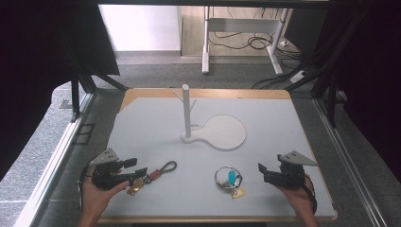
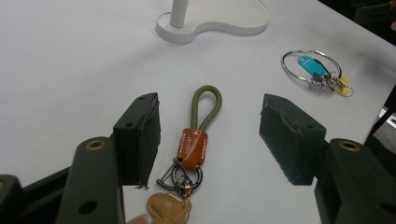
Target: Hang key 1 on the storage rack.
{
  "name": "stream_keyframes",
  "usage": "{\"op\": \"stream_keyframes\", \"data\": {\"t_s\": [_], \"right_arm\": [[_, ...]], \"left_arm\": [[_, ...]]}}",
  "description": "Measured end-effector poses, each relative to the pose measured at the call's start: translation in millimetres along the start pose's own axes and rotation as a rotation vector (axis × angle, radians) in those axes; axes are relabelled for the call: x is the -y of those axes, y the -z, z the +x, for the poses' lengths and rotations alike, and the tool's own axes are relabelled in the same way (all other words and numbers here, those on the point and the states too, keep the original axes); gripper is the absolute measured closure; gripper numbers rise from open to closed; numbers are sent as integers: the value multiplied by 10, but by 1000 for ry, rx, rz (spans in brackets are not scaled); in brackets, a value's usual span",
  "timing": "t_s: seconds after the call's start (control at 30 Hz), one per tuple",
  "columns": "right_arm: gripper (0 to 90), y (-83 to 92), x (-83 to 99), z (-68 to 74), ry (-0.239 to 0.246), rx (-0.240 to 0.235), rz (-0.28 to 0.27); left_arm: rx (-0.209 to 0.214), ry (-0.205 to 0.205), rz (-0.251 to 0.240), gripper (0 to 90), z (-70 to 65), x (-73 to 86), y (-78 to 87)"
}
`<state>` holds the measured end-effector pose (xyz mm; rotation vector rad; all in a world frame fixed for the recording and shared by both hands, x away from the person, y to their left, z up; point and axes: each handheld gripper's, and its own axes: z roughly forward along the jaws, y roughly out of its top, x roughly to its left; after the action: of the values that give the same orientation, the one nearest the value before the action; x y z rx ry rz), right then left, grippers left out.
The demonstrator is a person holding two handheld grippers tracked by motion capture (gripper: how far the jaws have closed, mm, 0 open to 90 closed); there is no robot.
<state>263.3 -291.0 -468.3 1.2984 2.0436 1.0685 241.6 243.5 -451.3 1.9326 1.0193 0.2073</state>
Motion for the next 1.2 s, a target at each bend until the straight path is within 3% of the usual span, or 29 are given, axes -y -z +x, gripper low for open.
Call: {"op": "stream_keyframes", "data": {"t_s": [0.27, 0.4, 0.8, 1.03, 1.2], "right_arm": [[231, 15, 10, -69, -40, -70, -15], [253, 49, 12, -81, -38, -86, -21], [260, 76, 51, -157, -71, -80, -2], [267, 48, 42, -174, -68, -84, 4], [272, 25, 33, -182, -56, -95, 16]], "left_arm": [[-7, 1, 25, 387, 14, 26, -25], [-12, 8, 27, 387, 26, 37, -14], [4, -14, 39, 385, 21, 16, -49], [-12, -76, 21, 387, -141, -51, 50], [-5, -72, 42, 388, -131, -106, 53]]}}
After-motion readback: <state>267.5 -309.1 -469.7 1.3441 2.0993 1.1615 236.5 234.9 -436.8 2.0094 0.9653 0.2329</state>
